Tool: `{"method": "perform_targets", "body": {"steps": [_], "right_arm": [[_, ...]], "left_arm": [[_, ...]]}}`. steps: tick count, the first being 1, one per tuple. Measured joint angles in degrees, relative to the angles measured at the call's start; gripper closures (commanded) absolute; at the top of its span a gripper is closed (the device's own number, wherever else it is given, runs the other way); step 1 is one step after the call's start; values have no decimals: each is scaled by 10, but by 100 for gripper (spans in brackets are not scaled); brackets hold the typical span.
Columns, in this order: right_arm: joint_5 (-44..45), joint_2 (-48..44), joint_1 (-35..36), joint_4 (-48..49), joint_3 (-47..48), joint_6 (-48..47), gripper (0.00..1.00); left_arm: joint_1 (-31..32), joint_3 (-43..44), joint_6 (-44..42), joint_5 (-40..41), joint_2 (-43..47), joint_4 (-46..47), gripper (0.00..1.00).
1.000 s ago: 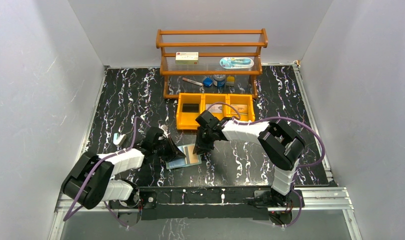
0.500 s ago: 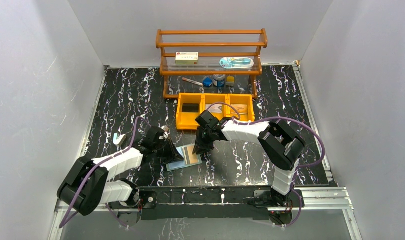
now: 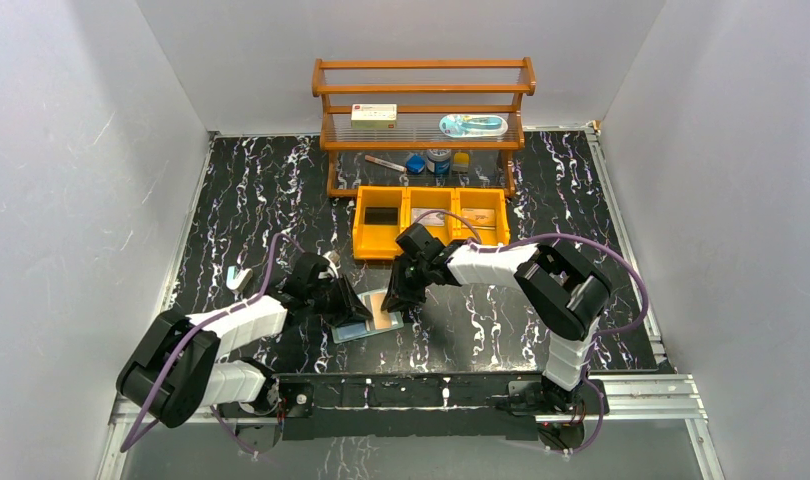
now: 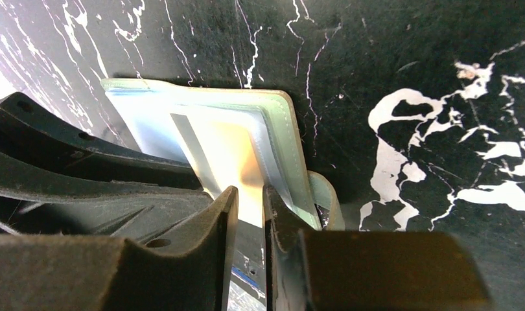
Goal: Take the credit cards out of the card holder
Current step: Remove the credit card from the card holder.
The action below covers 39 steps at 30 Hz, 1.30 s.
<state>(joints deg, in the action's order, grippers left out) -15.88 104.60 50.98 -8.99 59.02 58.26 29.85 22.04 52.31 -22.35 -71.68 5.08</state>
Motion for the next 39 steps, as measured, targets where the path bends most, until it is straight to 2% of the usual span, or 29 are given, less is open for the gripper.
{"method": "perform_targets", "body": {"steps": [4, 15, 24, 39], "right_arm": [[-4, 0, -1, 0, 0, 3, 71], [6, 0, -2, -9, -1, 18, 71], [9, -3, -4, -12, -4, 21, 71], [12, -4, -4, -19, 2, 5, 68]], "left_arm": [[-2, -15, 12, -3, 1, 21, 100], [-3, -21, 21, -6, 7, 18, 100], [-3, -15, -4, 20, 57, -45, 100], [-5, 5, -23, 39, 79, -106, 100]]}}
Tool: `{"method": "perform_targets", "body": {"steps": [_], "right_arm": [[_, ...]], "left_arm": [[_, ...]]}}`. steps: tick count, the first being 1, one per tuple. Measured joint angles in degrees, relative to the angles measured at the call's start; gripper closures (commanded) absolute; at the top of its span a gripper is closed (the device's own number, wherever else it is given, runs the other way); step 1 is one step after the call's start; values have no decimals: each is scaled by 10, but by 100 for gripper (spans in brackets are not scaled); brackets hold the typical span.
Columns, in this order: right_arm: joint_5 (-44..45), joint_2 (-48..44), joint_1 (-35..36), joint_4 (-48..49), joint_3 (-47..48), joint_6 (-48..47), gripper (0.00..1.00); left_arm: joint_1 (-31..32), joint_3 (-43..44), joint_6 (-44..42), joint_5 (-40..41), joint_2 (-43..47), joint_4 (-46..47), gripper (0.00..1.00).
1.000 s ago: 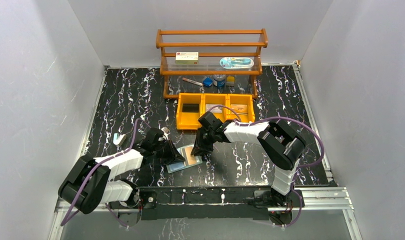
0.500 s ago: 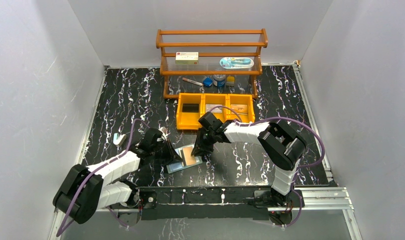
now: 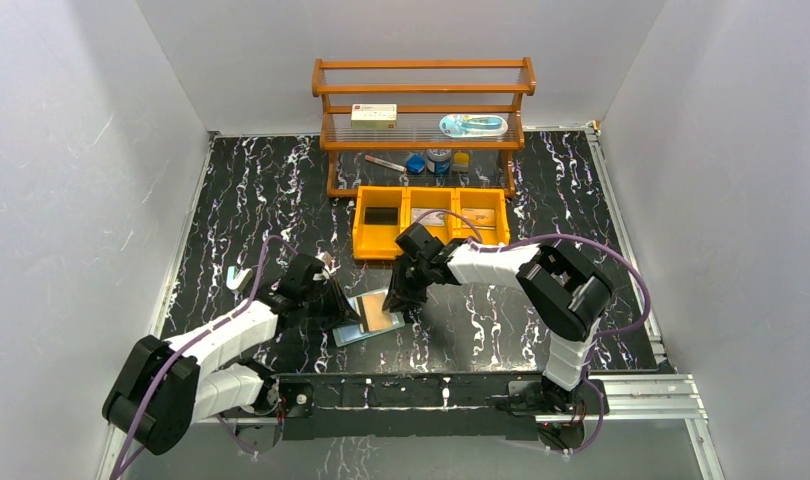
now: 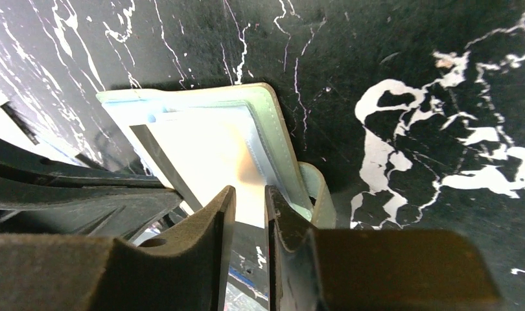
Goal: Take the credit cards out of the card holder
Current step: Remove the credit card from the card holder.
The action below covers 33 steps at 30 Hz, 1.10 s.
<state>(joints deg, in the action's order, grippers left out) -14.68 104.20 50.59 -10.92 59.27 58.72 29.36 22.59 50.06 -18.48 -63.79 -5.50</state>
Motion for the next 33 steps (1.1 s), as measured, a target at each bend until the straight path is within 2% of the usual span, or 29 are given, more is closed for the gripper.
{"method": "perform_targets", "body": {"steps": [7, 17, 24, 33], "right_arm": [[15, -7, 1, -35, 26, -42, 64], [-10, 21, 19, -18, 62, -47, 60], [-14, 40, 20, -25, 62, -32, 58], [-24, 24, 15, 8, 29, -11, 62]], "left_arm": [[0, 12, -8, 5, 2, -19, 100], [0, 21, -13, 5, -2, -23, 100], [0, 23, -8, 2, -12, -17, 79], [-3, 2, 36, -28, -43, 50, 79]]}}
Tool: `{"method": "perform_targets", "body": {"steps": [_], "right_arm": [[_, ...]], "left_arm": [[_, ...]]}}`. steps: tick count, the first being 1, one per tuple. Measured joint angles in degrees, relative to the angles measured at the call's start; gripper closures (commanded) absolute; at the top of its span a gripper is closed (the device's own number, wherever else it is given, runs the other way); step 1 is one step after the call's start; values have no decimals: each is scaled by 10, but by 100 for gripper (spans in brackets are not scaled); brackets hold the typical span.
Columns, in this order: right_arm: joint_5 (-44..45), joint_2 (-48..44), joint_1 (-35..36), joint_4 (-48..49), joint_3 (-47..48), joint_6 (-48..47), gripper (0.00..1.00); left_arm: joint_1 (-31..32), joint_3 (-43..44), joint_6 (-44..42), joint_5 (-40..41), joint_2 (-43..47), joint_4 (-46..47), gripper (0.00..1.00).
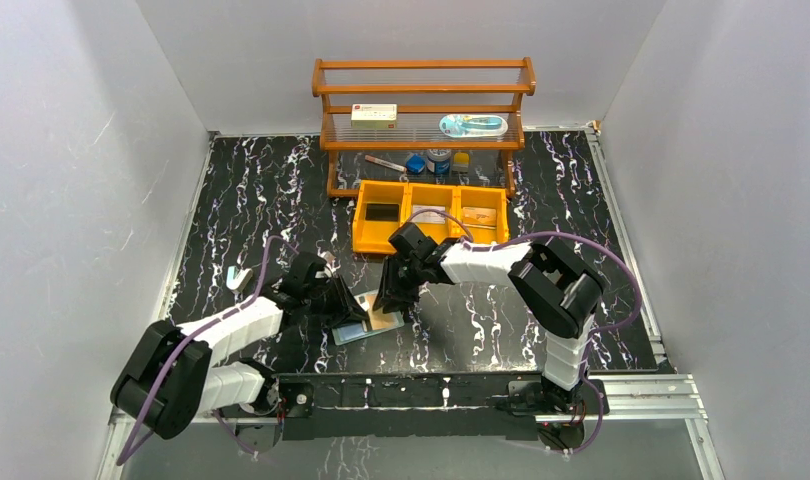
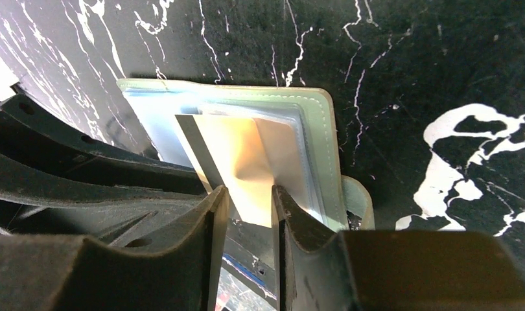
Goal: Take the credit cards out of the card holder
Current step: Remove the credit card from the card holder.
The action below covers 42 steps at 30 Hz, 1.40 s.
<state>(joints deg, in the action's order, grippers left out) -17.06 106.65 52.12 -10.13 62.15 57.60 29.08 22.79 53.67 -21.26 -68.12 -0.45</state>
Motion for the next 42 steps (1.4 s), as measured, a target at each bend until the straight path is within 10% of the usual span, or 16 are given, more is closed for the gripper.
{"method": "perform_targets", "body": {"steps": [24, 42], "right_arm": [[-26, -2, -2, 28, -22, 21, 66], [-9, -11, -14, -1, -19, 13, 63]], "left_arm": [[-1, -69, 127, 1, 4, 107, 100], [0, -5, 17, 75, 147, -134, 100]]}}
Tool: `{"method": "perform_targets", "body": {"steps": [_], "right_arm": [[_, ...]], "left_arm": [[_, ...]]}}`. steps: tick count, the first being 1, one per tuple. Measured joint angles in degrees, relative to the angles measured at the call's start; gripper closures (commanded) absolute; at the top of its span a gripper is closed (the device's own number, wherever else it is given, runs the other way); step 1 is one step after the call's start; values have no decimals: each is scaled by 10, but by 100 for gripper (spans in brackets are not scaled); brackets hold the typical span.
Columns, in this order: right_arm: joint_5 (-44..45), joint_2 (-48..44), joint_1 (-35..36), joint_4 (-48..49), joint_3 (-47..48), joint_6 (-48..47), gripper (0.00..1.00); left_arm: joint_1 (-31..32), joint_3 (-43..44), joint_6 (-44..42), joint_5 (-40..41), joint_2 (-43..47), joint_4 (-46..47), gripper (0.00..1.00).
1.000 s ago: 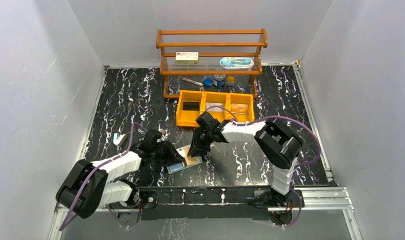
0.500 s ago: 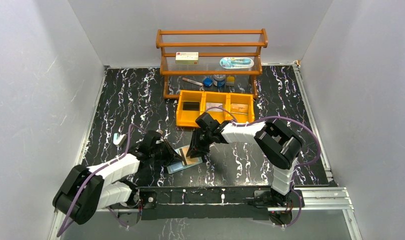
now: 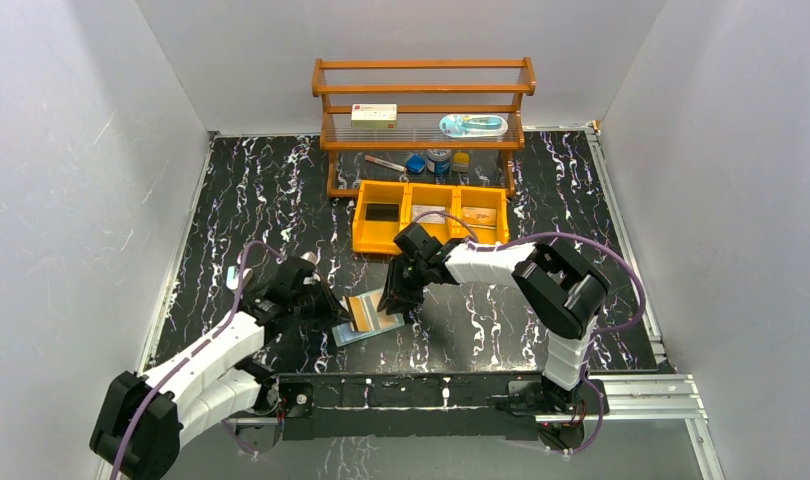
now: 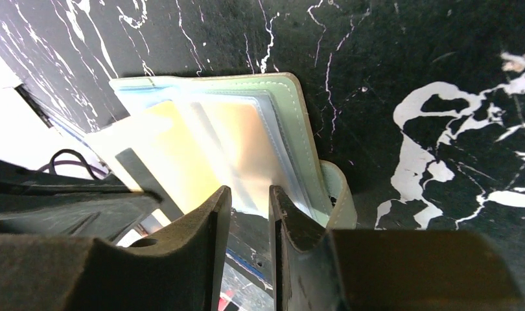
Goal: Take the credit cards out of the card holder
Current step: Remove the credit card from the card holder, then place the credit card in the storage box.
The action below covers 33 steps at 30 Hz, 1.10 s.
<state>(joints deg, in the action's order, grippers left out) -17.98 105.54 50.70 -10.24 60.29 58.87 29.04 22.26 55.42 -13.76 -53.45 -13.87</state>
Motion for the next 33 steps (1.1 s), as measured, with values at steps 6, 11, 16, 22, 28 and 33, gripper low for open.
{"method": "perform_targets", "body": {"steps": [6, 11, 16, 22, 28, 33], "right_arm": [[7, -12, -1, -7, 0, -21, 56], [15, -50, -3, -7, 0, -26, 51], [15, -108, -17, 33, -22, -18, 39], [12, -172, -52, 129, -117, -2, 35], [-23, -203, -84, 205, -164, 9, 37], [-68, -217, -106, 266, -176, 10, 39]], "left_arm": [[0, 54, -37, 12, 7, -42, 100], [0, 88, -61, 9, 11, -43, 100], [0, 110, -80, 4, 11, -40, 100], [0, 114, -92, -18, 16, -13, 100], [0, 114, -85, -68, 19, 57, 100], [0, 96, -61, -114, 18, 134, 100]]}}
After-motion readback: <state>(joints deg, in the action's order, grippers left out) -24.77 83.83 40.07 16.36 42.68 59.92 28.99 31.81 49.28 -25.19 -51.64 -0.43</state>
